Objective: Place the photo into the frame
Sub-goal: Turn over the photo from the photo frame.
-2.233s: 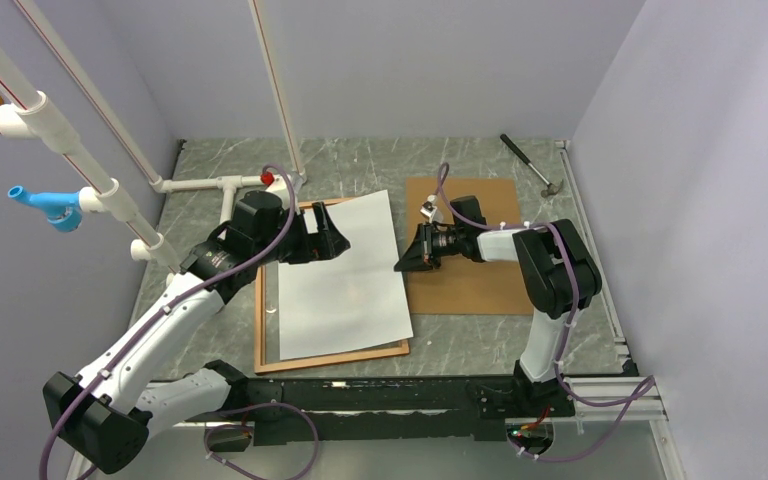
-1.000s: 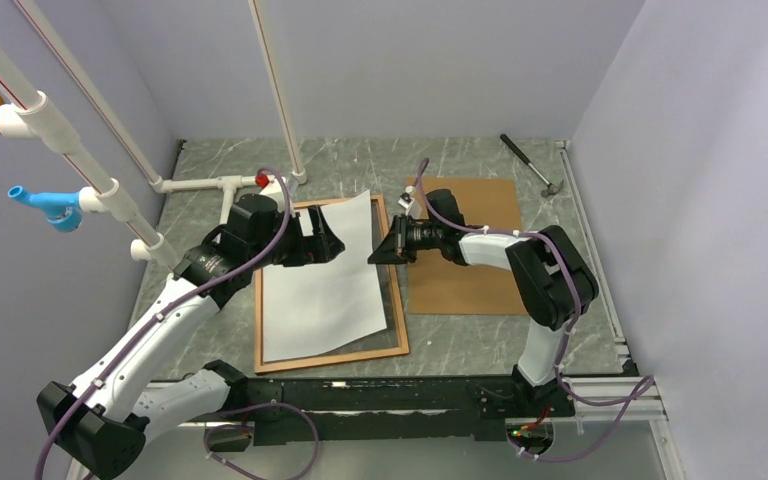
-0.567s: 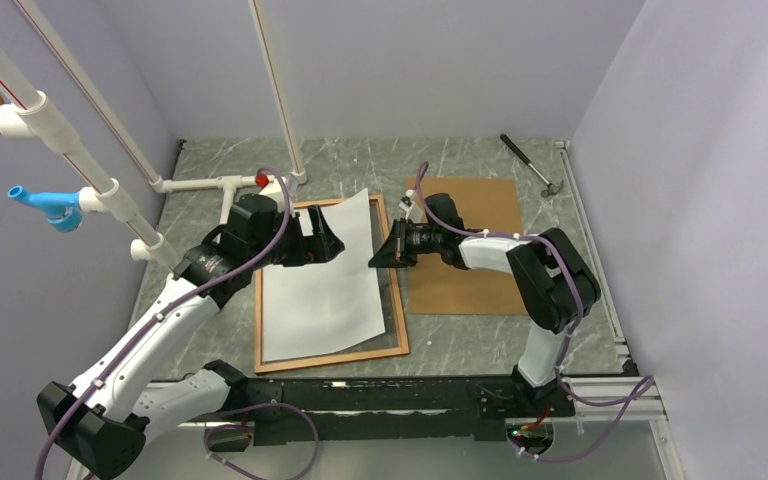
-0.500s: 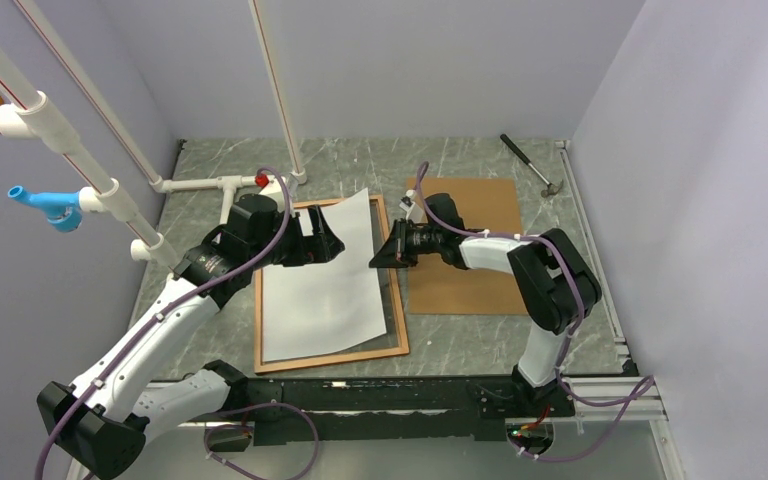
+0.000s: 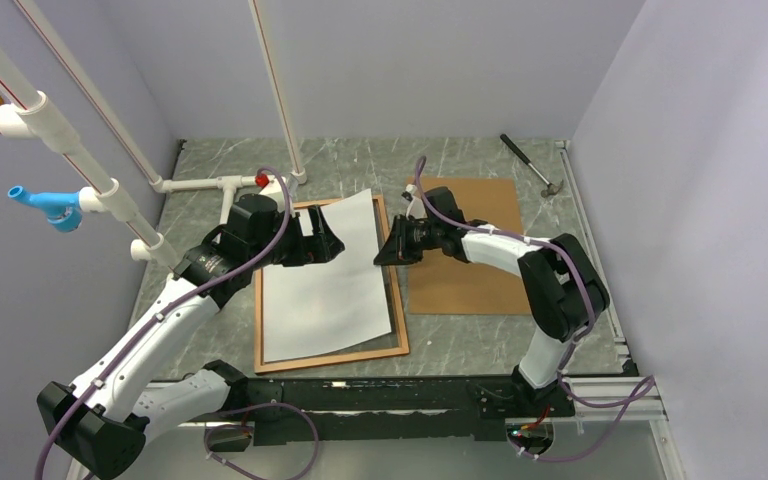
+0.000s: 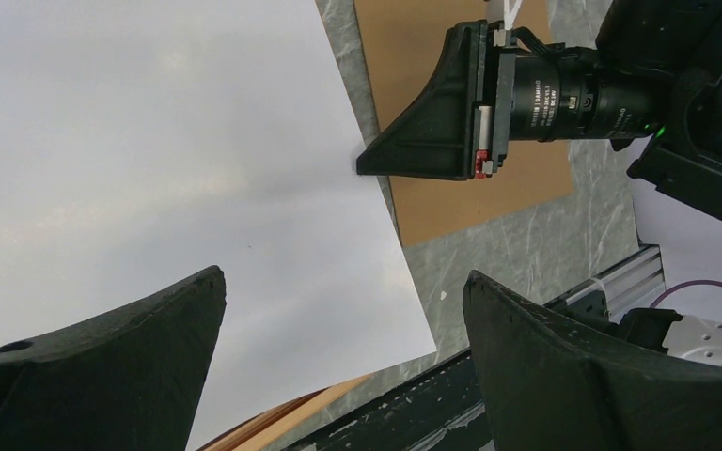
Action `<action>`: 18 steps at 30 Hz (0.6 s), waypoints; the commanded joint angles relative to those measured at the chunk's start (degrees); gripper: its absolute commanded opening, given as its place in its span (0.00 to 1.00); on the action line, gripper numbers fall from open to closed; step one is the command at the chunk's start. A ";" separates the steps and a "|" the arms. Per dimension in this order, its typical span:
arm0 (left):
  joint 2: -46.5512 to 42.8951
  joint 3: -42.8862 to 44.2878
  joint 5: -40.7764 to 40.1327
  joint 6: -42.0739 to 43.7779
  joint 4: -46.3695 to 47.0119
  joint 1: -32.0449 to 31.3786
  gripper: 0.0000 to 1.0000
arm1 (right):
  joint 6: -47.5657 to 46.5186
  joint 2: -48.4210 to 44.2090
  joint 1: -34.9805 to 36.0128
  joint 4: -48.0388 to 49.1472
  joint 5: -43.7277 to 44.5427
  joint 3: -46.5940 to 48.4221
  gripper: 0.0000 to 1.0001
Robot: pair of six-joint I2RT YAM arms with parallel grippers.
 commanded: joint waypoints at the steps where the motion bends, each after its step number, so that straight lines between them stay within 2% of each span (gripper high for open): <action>1: -0.34 1.08 -0.18 1.00 0.32 0.24 0.99 | -4.61 -3.67 0.49 -5.80 3.75 3.60 0.24; 4: -0.12 0.85 0.02 0.89 0.62 0.20 0.99 | -6.66 -4.62 0.52 -9.02 6.02 4.45 0.40; 5: -0.04 0.73 0.08 0.89 0.76 0.26 0.99 | -7.29 -4.82 0.48 -10.33 7.00 4.96 0.41; 18: 0.58 0.72 0.30 0.97 0.96 0.22 0.99 | -11.97 -1.53 0.83 -25.32 23.54 11.88 0.41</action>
